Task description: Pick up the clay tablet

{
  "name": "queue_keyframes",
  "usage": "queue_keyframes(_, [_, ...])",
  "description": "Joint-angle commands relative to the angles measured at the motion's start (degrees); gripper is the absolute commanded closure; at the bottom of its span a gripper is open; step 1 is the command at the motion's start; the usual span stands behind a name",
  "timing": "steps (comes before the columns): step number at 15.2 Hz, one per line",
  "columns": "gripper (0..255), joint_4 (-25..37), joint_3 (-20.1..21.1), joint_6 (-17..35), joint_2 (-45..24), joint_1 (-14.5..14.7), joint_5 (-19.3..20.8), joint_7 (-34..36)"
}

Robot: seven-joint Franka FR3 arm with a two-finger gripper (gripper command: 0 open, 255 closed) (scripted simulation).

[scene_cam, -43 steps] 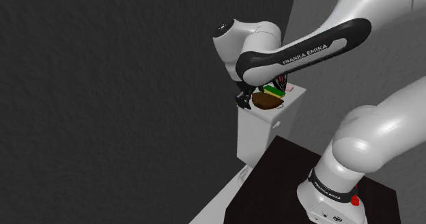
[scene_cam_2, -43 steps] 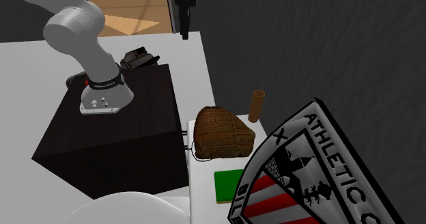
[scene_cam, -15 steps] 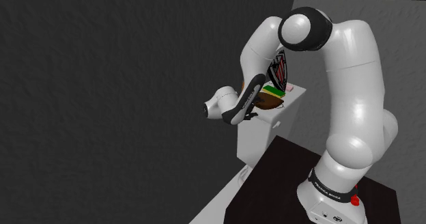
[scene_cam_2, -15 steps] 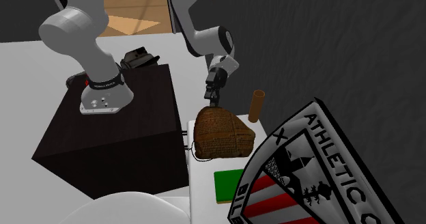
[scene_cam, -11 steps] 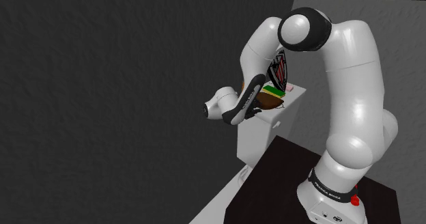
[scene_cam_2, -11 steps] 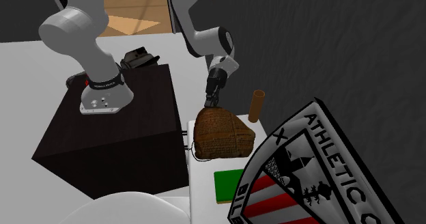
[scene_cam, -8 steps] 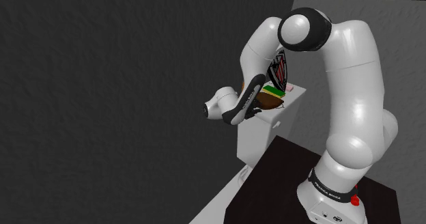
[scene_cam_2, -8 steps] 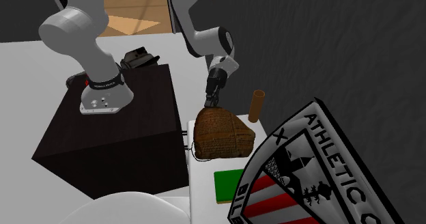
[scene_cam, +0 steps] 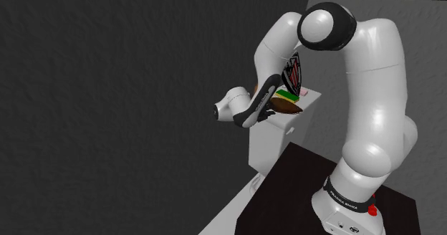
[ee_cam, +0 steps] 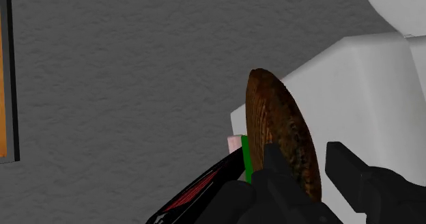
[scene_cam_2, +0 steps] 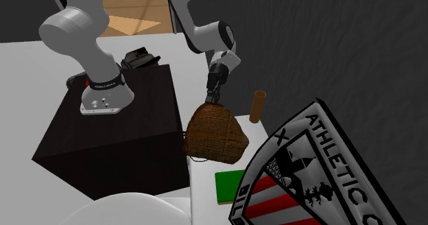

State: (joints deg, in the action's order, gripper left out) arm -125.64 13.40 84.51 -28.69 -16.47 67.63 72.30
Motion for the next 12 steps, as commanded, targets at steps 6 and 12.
queue_keyframes(6, [255,-1.7,0.6,-1.0,5.2,-0.3,-0.7,-3.3])
queue_keyframes(12, [255,-2.4,0.9,-1.6,8.3,-0.4,-1.1,-5.5])
